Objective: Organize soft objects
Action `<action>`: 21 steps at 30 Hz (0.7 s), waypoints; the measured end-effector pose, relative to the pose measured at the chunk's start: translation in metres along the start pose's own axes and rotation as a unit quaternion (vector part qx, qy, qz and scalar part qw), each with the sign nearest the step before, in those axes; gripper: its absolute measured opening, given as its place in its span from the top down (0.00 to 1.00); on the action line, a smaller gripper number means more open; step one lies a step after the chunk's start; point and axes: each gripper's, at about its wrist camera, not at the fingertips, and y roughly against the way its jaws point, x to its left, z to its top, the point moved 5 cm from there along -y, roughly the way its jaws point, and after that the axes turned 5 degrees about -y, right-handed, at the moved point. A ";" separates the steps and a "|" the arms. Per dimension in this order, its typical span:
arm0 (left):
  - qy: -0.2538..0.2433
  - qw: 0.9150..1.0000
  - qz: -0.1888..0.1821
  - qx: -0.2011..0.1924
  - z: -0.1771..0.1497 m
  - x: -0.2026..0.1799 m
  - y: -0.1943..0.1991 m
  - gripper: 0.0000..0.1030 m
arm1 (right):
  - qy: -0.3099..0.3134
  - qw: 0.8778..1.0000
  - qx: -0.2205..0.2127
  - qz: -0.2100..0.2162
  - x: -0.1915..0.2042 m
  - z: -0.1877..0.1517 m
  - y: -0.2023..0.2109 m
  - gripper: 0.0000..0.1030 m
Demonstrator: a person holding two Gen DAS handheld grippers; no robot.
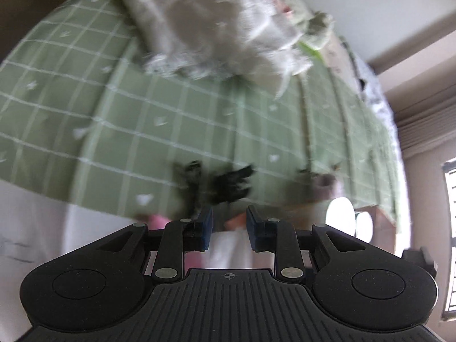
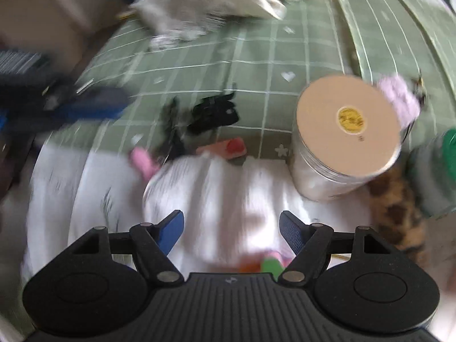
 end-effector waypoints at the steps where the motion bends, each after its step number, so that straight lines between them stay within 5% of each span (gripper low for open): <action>1: -0.002 1.000 0.011 0.010 -0.001 0.005 -0.003 0.73 | -0.015 1.000 0.006 -0.006 0.001 0.002 -0.008 0.28; 2: -0.005 1.000 0.021 0.022 -0.003 0.011 -0.006 0.73 | -0.023 1.000 0.007 -0.011 0.002 0.002 -0.014 0.30; 3: -0.004 0.999 0.028 0.036 -0.007 0.018 -0.009 0.73 | -0.025 1.000 0.004 -0.018 0.004 0.002 -0.016 0.46; 4: -0.001 0.998 0.030 0.049 -0.010 0.023 -0.012 0.73 | -0.020 1.000 0.004 -0.021 0.007 0.001 -0.016 0.76; 6: 0.014 0.997 0.028 0.072 -0.018 0.033 -0.018 0.73 | -0.002 1.000 0.004 -0.006 0.017 0.001 -0.009 0.93; 14: 0.039 0.994 0.040 0.097 -0.026 0.034 -0.047 0.73 | -0.015 0.991 -0.101 0.090 0.017 0.026 0.105 0.93; 17: 0.023 0.994 0.059 0.090 -0.024 0.028 -0.055 0.73 | -0.013 0.988 -0.099 0.115 0.012 0.024 0.125 0.93; 21: -0.031 0.992 0.091 0.081 -0.024 0.018 -0.067 0.72 | -0.022 0.991 -0.045 0.126 0.008 0.011 0.115 0.88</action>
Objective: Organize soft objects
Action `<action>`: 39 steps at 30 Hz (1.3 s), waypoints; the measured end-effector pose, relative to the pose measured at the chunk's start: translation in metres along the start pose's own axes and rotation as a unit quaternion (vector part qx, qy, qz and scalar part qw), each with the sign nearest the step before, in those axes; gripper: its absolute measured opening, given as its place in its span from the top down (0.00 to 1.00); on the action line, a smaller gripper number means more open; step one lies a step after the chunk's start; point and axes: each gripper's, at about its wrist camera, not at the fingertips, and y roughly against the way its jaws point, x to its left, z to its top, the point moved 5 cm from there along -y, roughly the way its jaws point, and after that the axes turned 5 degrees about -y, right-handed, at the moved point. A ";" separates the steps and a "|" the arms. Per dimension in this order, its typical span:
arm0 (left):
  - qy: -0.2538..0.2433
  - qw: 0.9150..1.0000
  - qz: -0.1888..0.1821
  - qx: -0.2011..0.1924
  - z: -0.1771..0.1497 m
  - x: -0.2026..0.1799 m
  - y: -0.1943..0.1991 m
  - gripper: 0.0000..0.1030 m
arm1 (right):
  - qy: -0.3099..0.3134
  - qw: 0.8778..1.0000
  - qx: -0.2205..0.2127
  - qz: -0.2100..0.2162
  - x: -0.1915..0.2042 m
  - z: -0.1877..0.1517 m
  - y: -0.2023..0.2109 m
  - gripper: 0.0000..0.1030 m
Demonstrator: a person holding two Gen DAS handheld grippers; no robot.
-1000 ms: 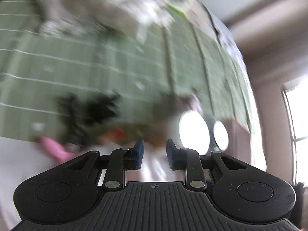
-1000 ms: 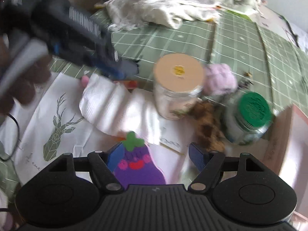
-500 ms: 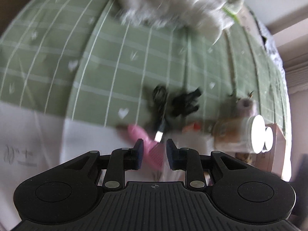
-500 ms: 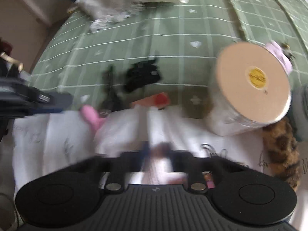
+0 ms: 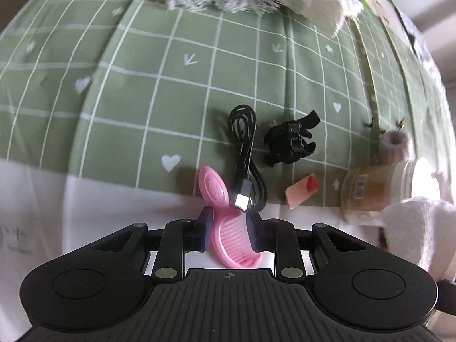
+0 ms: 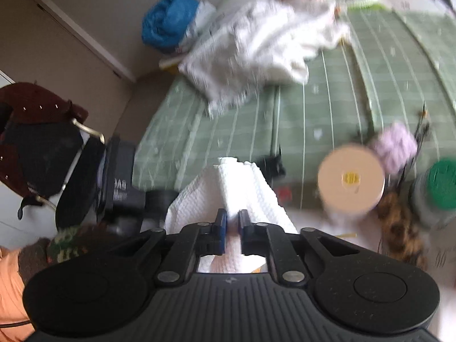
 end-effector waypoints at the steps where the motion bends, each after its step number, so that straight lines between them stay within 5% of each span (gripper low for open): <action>1: -0.014 1.000 0.007 -0.001 0.000 -0.003 -0.003 0.72 | -0.003 1.000 0.009 -0.004 -0.003 0.001 -0.006 0.88; 8: -0.104 0.994 0.026 0.021 -0.004 -0.025 -0.011 0.73 | -0.027 0.999 0.017 -0.026 -0.012 0.002 -0.016 0.74; 16: -0.006 0.999 -0.030 0.027 -0.003 0.004 0.000 0.73 | 0.067 0.991 -0.035 -0.113 -0.002 -0.006 -0.016 0.53; 26: -0.046 0.998 -0.029 -0.018 0.016 0.006 0.029 0.73 | 0.102 0.979 0.062 -0.163 -0.025 -0.031 -0.084 0.53; 27: -0.046 0.998 -0.028 -0.020 0.017 0.008 0.030 0.73 | 0.108 0.976 0.066 -0.178 -0.028 -0.034 -0.092 0.58; 28: -0.043 0.998 -0.028 -0.022 0.019 0.012 0.033 0.73 | 0.116 0.972 0.065 -0.195 -0.028 -0.037 -0.096 0.81; 30: -0.033 0.999 -0.032 -0.028 0.021 0.017 0.034 0.73 | 0.136 0.974 0.058 -0.174 -0.016 -0.040 -0.093 0.95; 35: -0.010 0.999 -0.038 -0.029 0.025 0.028 0.037 0.73 | 0.132 0.990 0.053 -0.005 0.024 -0.046 -0.074 0.95; 38: 0.001 0.999 -0.044 -0.024 0.024 0.031 0.037 0.73 | 0.175 0.984 0.034 -0.032 0.028 -0.053 -0.079 0.91; 39: 0.005 0.999 -0.046 -0.024 0.024 0.032 0.037 0.73 | 0.183 0.981 0.027 -0.061 0.024 -0.054 -0.084 0.82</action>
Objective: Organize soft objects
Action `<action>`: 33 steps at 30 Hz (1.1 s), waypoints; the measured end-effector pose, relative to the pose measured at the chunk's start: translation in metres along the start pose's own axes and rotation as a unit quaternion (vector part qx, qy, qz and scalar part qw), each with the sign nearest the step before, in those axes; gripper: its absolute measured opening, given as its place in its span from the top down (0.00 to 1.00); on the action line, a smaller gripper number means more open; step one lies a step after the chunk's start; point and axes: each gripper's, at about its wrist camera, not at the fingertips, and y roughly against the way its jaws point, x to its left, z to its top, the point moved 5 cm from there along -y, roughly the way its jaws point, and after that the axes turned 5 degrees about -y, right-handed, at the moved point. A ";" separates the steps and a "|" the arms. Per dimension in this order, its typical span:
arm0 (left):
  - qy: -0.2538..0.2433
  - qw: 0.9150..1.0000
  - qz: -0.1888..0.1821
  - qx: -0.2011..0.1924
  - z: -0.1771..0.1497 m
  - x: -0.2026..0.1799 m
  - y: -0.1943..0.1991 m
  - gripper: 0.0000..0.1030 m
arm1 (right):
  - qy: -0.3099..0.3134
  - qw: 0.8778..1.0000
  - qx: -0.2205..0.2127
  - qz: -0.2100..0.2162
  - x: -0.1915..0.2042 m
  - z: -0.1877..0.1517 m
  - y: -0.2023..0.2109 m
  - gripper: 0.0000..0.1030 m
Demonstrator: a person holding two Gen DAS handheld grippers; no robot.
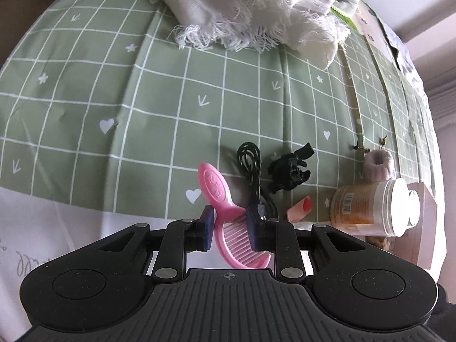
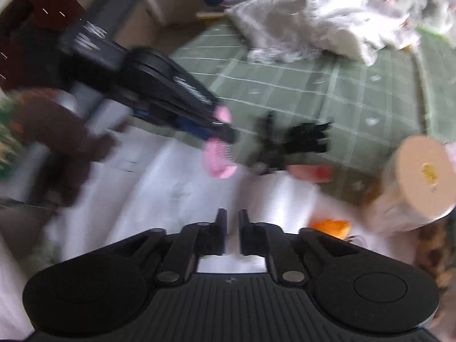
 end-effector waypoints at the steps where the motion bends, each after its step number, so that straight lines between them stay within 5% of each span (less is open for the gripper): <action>1: 0.003 1.000 -0.001 0.000 0.000 0.000 0.001 0.73 | 0.002 1.000 0.002 -0.025 -0.004 0.000 -0.005 0.66; 4: -0.004 1.000 0.001 0.002 -0.001 0.001 0.001 0.73 | -0.021 0.998 0.003 -0.051 -0.016 0.001 -0.021 0.49; 8: -0.033 0.999 0.013 0.028 -0.010 -0.002 -0.005 0.73 | -0.058 0.997 0.044 -0.032 -0.022 0.001 -0.044 0.48; 11: -0.050 0.998 0.023 0.043 -0.017 -0.002 -0.010 0.73 | -0.039 0.996 0.047 -0.061 -0.018 -0.002 -0.061 0.49; 12: -0.052 0.997 0.024 0.042 -0.017 -0.001 -0.008 0.73 | -0.026 0.996 0.042 -0.072 -0.015 -0.002 -0.063 0.58; 13: -0.053 0.998 0.025 0.036 -0.015 0.000 -0.004 0.73 | -0.007 0.996 0.039 -0.083 -0.009 -0.002 -0.062 0.80; 14: -0.054 0.998 0.027 0.025 -0.012 0.000 0.004 0.73 | 0.011 0.995 0.040 -0.086 -0.004 -0.001 -0.060 0.91; 19: -0.028 0.998 0.018 -0.058 0.016 -0.010 0.057 0.73 | -0.001 0.998 -0.044 -0.041 0.004 0.029 0.008 0.95; 22: -0.022 0.992 -0.036 -0.117 0.036 -0.050 0.090 0.73 | -0.017 0.992 -0.121 -0.039 -0.006 0.054 0.084 0.95; 26: -0.076 0.978 -0.112 -0.157 0.043 -0.145 0.106 0.73 | -0.027 0.973 -0.217 -0.077 -0.042 0.069 0.189 0.95; 33: -0.187 0.947 -0.236 -0.112 0.010 -0.331 0.067 0.73 | -0.013 0.940 -0.248 -0.234 -0.156 0.020 0.299 0.95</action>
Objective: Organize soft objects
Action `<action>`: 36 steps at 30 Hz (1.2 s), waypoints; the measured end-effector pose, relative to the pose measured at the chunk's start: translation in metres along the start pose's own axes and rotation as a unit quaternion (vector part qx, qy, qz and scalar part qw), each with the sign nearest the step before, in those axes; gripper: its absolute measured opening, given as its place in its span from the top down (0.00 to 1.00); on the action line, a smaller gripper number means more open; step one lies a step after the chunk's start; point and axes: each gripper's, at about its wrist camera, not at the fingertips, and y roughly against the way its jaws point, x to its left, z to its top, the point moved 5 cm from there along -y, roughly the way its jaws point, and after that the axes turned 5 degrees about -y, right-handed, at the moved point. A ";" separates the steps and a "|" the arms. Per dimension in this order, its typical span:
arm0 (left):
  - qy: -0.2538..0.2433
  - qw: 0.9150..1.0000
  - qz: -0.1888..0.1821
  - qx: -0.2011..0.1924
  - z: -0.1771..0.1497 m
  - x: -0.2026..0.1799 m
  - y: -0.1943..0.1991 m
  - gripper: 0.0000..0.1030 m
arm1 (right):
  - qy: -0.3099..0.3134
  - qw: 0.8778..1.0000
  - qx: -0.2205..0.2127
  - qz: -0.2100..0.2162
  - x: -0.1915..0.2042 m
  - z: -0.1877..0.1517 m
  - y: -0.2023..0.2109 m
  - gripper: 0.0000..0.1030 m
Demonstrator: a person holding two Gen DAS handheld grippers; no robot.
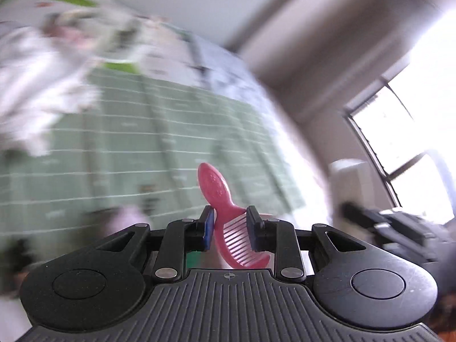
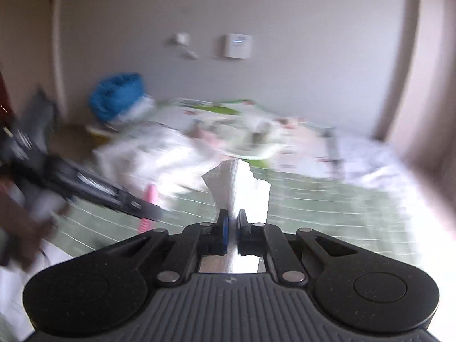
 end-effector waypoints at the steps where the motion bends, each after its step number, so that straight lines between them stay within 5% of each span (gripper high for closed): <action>1: -0.015 1.000 -0.015 0.011 0.002 -0.019 -0.023 0.74 | 0.006 1.000 0.007 -0.025 -0.021 -0.011 -0.002 0.95; 5: -0.050 0.991 -0.072 0.103 -0.015 -0.063 -0.124 0.73 | -0.051 0.996 0.060 -0.036 -0.094 -0.066 -0.029 0.85; 7: -0.062 0.988 -0.042 0.138 -0.032 -0.069 -0.164 0.73 | -0.107 0.990 0.085 -0.041 -0.126 -0.097 -0.049 0.53; 9: -0.081 0.987 -0.020 0.139 -0.040 -0.072 -0.176 0.73 | -0.139 0.983 0.101 -0.065 -0.147 -0.124 -0.065 0.51; 13: -0.097 0.988 -0.003 0.123 -0.034 -0.048 -0.146 0.73 | -0.168 0.976 0.120 -0.065 -0.160 -0.154 -0.075 0.51; 17: -0.111 0.989 0.058 0.079 -0.023 0.004 -0.068 0.73 | -0.165 0.979 0.107 -0.051 -0.155 -0.144 -0.073 0.51; 22: -0.070 0.982 0.173 0.029 -0.028 0.111 0.034 0.73 | -0.171 0.983 0.061 -0.034 -0.115 -0.093 -0.071 0.47; 26: 0.024 0.965 0.254 0.060 -0.050 0.201 0.052 0.73 | -0.167 0.984 0.054 0.004 -0.058 -0.046 -0.078 0.46; 31: -0.035 0.952 0.278 0.119 -0.077 0.240 0.046 0.73 | -0.116 0.993 0.035 0.005 0.035 0.002 -0.069 0.44; 36: 0.047 0.962 0.232 0.139 -0.105 0.267 0.045 0.73 | -0.027 0.992 0.081 0.089 0.143 0.000 -0.073 0.38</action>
